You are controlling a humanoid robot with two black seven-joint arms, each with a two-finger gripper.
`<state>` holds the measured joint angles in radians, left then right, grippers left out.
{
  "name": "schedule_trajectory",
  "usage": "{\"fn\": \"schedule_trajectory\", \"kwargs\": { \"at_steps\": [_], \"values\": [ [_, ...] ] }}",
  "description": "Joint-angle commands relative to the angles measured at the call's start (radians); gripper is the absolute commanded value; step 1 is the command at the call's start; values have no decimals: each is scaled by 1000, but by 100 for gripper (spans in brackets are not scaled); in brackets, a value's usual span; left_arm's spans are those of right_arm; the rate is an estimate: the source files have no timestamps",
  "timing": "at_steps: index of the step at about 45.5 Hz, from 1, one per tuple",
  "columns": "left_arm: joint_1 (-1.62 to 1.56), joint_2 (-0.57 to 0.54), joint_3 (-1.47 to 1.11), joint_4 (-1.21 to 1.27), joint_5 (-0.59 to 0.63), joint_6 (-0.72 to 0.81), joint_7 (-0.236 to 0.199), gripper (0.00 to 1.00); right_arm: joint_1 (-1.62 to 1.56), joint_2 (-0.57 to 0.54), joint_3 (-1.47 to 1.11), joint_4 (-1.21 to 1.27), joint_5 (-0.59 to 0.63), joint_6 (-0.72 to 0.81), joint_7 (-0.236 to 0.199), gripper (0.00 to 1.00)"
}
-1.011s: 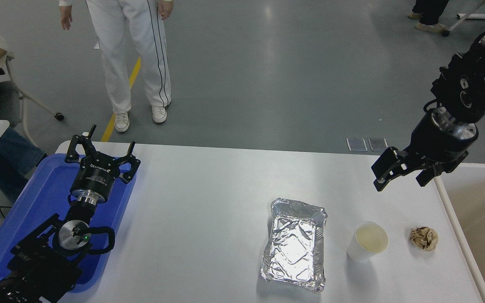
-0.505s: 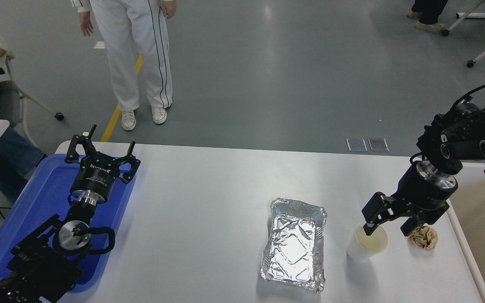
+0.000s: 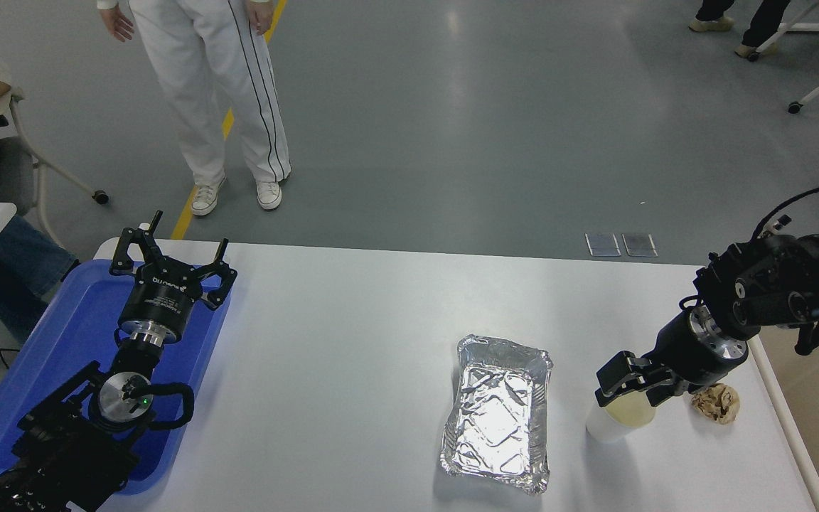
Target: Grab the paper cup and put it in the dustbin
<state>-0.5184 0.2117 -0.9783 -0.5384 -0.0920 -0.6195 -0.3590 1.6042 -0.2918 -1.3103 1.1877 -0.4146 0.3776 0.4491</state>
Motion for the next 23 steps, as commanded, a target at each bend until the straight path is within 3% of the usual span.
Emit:
{"fn": "schedule_trajectory", "kwargs": {
  "at_steps": [1, 23],
  "values": [
    [0, 0, 0, 0, 0, 0, 0, 100, -38, -18, -9, -31, -3, -40, -38, 83],
    [0, 0, 1, 0, 0, 0, -1, 100, -76, -38, 14, -33, -7, -42, -41, 84]
  ]
}}
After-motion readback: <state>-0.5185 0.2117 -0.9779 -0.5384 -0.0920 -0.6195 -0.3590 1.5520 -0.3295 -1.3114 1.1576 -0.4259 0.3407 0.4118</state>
